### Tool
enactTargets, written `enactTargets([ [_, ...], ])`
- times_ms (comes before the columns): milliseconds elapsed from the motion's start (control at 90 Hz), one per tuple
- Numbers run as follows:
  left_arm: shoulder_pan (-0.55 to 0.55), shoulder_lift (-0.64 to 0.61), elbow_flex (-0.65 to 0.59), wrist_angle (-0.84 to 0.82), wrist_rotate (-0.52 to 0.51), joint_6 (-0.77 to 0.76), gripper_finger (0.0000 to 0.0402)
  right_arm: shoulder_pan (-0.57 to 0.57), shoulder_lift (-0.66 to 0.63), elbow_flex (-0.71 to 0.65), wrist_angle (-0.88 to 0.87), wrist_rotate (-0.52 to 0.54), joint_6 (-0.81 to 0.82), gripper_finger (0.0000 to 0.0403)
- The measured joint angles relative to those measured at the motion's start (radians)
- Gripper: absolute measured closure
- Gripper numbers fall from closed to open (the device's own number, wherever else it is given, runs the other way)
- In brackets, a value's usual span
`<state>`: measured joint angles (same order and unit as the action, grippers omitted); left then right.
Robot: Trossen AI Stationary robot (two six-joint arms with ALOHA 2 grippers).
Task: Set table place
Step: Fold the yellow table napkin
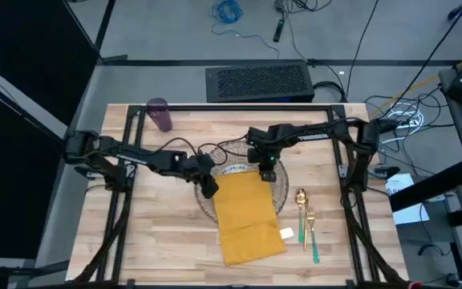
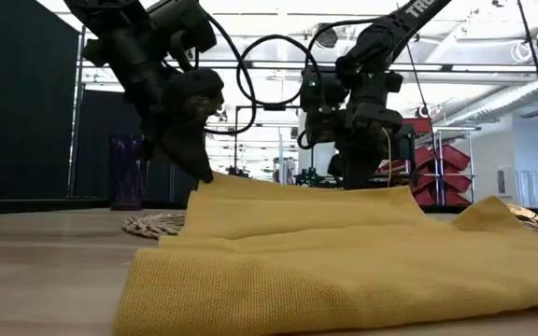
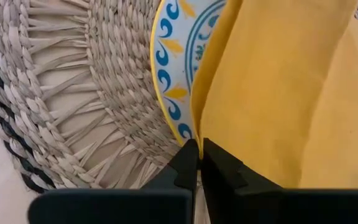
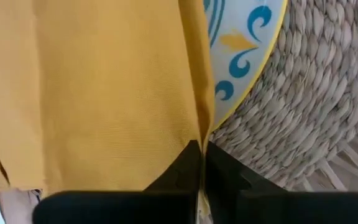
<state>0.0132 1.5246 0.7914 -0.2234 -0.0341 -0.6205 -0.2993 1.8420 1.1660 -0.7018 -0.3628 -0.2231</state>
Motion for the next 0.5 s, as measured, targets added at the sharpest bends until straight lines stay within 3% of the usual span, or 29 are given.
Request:
enactTargets([
  [289,-0.001,-0.023,0.001,0.031,0.034,-0.002,0.0402,0.015,-0.021,0.008,-0.022,0.009,0.021,0.0403],
  [500,-0.023,-0.036,0.04,0.031,0.051,-0.021,0.0402,0.051,-0.035,0.126,-0.111,0.013,0.046,0.0403],
])
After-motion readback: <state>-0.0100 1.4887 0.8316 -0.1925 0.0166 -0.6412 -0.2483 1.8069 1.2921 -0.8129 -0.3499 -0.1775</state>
